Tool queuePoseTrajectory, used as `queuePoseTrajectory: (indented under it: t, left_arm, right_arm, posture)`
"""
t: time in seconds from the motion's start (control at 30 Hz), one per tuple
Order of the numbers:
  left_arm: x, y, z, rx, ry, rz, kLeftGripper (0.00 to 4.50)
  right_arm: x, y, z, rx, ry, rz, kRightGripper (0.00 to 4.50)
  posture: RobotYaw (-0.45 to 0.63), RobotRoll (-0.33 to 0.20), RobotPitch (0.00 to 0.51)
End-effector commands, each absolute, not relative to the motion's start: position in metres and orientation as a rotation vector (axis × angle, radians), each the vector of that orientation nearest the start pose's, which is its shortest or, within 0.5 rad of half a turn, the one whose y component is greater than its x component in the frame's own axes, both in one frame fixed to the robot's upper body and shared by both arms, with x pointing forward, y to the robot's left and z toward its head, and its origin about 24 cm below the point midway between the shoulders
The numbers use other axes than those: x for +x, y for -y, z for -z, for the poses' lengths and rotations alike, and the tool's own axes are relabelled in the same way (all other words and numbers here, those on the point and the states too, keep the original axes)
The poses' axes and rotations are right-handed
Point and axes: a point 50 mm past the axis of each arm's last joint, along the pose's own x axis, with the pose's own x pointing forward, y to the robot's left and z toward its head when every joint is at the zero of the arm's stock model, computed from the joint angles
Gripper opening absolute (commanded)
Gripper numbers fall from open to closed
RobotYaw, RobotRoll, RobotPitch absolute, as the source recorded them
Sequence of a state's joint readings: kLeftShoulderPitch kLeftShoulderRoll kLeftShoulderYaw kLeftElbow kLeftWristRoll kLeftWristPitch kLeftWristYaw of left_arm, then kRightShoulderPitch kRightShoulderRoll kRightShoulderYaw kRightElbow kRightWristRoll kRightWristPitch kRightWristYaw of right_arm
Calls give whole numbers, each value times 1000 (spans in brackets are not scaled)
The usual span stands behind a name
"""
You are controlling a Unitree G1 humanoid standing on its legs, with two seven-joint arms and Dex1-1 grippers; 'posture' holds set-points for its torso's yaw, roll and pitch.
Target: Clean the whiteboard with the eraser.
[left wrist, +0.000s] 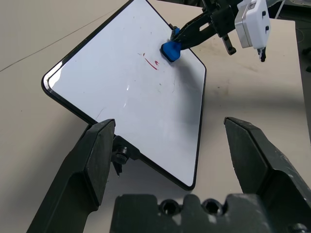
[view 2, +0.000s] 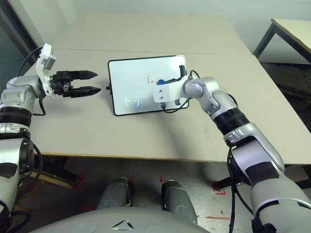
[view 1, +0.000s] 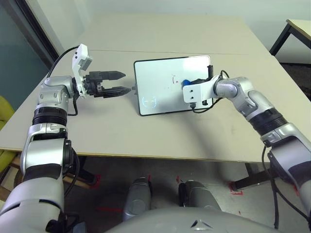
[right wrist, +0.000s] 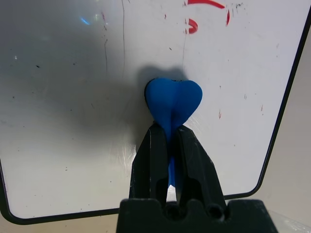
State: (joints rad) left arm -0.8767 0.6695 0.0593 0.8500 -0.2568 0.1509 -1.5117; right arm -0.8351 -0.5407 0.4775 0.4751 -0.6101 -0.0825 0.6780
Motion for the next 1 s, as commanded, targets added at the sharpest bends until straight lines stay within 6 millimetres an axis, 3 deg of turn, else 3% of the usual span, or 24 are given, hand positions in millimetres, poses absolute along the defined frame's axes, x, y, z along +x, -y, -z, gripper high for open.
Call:
queuePoseTrajectory:
  t: [0.03,0.6,0.87,1.0]
  left_arm:
    - [346,-254,-173,148,-179,1182,4500]
    - [345,-257,-174,155,-182,1175,4500]
    - [344,-257,-174,153,-180,1174,4500]
    - [344,-257,-173,153,-181,1173,4500]
  right_arm:
    - [369,138,-140,-1455,-93,-786,1]
    - [365,81,-151,-1435,58,-885,1]
    - [366,72,-151,-1443,74,-902,1]
    - [368,81,-147,-1455,51,-889,1]
  posture:
    - [138,0,23]
    - [155,0,17]
    - [157,0,24]
    - [157,0,24]
